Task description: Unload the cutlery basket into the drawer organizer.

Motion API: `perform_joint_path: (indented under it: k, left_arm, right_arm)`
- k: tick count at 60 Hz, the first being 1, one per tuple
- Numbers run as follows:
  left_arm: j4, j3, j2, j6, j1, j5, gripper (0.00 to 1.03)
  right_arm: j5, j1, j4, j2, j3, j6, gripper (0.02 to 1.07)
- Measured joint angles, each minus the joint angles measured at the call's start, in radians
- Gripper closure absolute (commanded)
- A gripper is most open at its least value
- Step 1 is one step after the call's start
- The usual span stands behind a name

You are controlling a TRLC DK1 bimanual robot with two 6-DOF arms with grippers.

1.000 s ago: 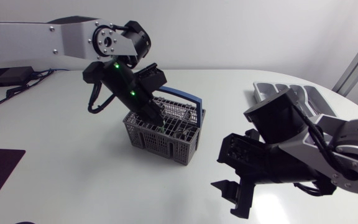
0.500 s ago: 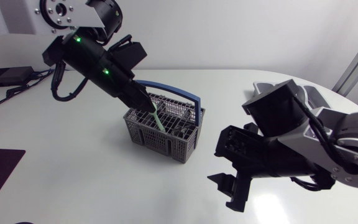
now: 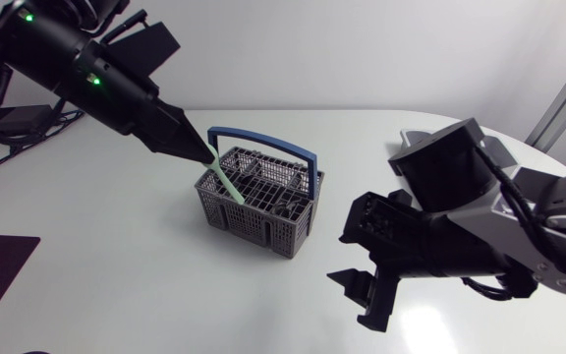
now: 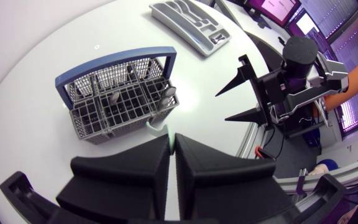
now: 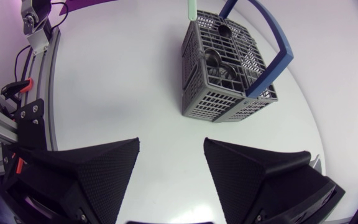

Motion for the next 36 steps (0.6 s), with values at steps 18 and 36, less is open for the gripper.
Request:
perform_joint_path:
  k: [18,36]
  left_arm:
    - [0.028,-0.123,-0.094,0.102,-0.028,0.081,0.97]
    - [0.161,-0.287,-0.095,0.172,-0.158,0.111,0.97]
  right_arm:
    - [-0.042,0.000,0.000,-0.075,0.000,0.004,0.31]
    - [-0.118,0.002,-0.009,-0.121,0.000,0.004,0.31]
